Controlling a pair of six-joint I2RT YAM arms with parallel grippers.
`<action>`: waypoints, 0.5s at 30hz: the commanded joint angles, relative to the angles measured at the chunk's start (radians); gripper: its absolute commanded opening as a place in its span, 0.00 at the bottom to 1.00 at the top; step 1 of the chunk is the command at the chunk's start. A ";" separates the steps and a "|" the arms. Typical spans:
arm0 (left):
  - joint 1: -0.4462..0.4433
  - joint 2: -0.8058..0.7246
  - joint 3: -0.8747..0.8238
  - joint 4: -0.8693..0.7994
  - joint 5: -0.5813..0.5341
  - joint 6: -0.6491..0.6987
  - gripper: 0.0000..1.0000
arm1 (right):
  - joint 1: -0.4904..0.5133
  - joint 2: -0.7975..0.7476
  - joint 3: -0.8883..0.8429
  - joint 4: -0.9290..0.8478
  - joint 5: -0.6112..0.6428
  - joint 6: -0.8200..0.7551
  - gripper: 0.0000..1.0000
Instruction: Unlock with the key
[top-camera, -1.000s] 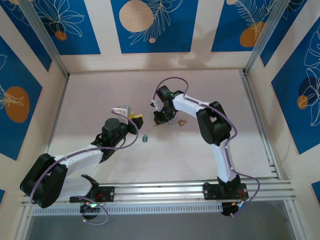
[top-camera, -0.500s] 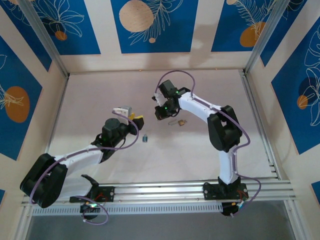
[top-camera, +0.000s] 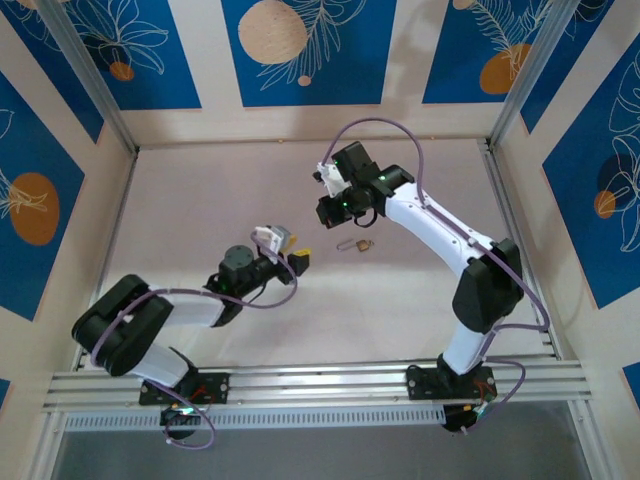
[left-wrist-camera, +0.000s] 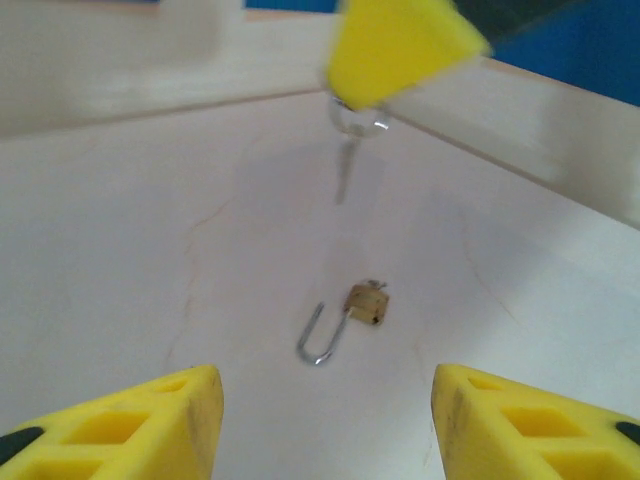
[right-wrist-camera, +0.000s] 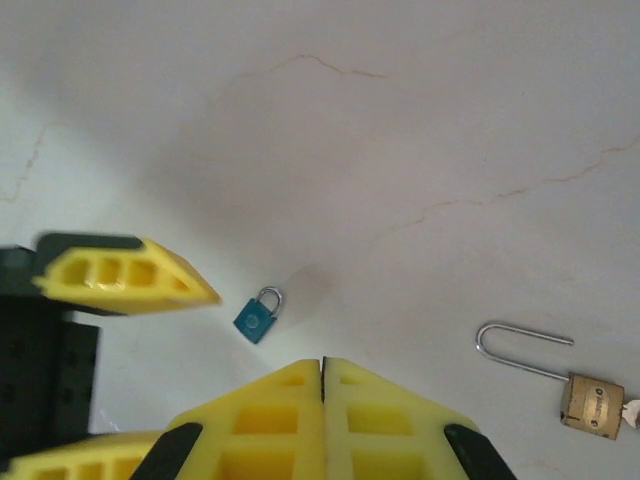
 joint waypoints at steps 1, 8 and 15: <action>-0.034 0.073 0.011 0.240 0.030 0.141 0.56 | 0.010 -0.070 -0.029 -0.026 -0.026 0.055 0.00; -0.072 0.124 0.086 0.243 0.019 0.258 0.53 | 0.011 -0.161 -0.110 0.018 -0.076 0.127 0.00; -0.109 0.091 0.125 0.152 0.020 0.359 0.51 | 0.016 -0.210 -0.160 0.046 -0.089 0.158 0.00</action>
